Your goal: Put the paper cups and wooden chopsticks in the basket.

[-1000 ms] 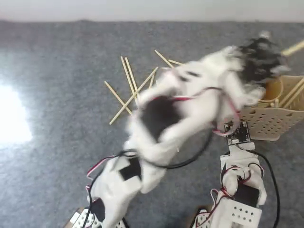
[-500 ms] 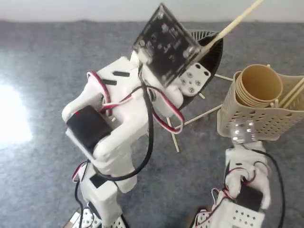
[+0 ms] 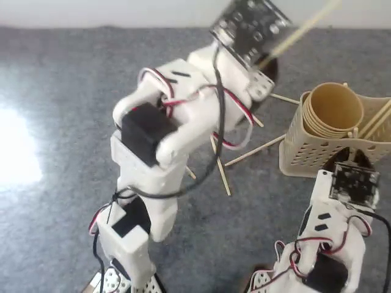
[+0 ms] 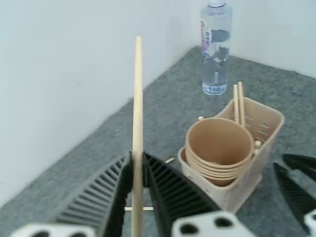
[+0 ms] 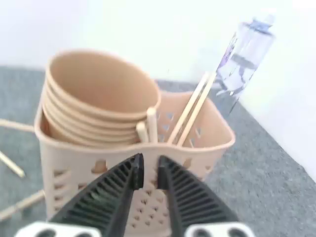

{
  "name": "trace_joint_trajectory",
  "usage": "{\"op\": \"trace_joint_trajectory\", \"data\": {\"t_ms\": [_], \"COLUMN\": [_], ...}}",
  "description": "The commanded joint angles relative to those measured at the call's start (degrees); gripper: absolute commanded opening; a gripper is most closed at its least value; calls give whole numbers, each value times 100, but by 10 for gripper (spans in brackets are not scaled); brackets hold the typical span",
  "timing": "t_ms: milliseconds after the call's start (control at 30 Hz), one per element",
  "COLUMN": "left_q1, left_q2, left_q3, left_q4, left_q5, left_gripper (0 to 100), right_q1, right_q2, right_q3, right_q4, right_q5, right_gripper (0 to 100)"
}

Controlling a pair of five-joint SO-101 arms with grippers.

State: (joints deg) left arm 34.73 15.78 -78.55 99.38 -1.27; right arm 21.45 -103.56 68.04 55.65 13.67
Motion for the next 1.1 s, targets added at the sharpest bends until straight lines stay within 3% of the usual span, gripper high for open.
{"op": "trace_joint_trajectory", "data": {"t_ms": [0, 67, 233, 400, 533, 800, 1067], "left_q1": [-571, -730, -642, -387, -360, -114, 316], "left_q2": [-202, -193, -211, -211, -176, -211, -211], "left_q3": [-66, 66, 347, 347, 330, 101, -233], "left_q4": [123, 132, 132, 123, 88, 114, 123], "left_q5": [62, 70, 79, 79, 475, 633, 642], "left_gripper": [9, 9, 9, 9, 9, 9, 9], "right_q1": [-400, -787, -1429, -1516, -1516, -1525, -1895], "right_q2": [127, 391, 1903, 3705, 4831, 6651, 7653], "right_q3": [-615, -862, -1723, -2927, -4035, -6971, -7956], "right_q4": [-154, -207, -277, -101, 215, 1156, 901], "right_q5": [-431, -607, -1196, -1459, -1459, -1459, -1714], "right_gripper": [54, 1, 6, 7, 8, 8, 8]}}
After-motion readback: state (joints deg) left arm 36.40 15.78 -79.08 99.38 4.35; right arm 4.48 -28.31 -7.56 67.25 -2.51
